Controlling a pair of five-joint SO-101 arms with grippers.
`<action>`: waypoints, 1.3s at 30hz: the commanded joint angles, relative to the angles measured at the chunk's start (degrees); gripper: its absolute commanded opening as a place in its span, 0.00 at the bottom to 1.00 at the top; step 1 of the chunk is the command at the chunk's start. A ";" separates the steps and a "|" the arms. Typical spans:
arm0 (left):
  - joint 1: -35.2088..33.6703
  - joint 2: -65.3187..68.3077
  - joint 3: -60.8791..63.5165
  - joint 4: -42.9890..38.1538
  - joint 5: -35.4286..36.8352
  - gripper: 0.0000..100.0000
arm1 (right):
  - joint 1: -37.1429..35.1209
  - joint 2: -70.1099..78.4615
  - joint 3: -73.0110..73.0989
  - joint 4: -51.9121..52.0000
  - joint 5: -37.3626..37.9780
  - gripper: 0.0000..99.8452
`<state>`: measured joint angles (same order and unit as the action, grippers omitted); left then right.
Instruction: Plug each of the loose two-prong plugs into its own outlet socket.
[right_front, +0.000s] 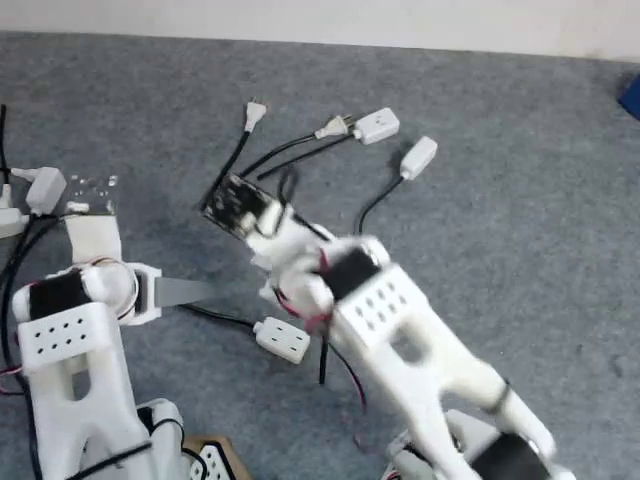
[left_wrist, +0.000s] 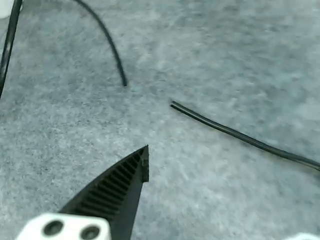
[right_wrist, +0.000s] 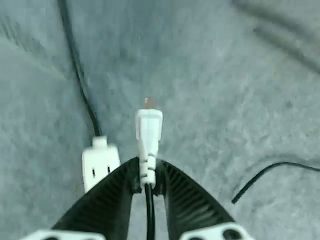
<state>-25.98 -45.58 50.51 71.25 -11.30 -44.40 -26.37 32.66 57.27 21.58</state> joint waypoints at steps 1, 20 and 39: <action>2.86 -0.13 -6.02 3.87 1.85 0.55 | -1.54 -12.09 12.18 -8.66 -3.43 0.01; 15.43 -0.13 -5.85 5.10 6.42 0.55 | -7.08 -29.32 20.18 -4.79 -8.97 0.01; 15.69 -0.13 -0.13 2.81 6.15 0.55 | -4.44 -28.79 15.96 -0.66 -10.37 0.01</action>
<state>-11.65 -45.67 50.15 74.77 -5.05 -49.67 -53.80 52.97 56.40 12.00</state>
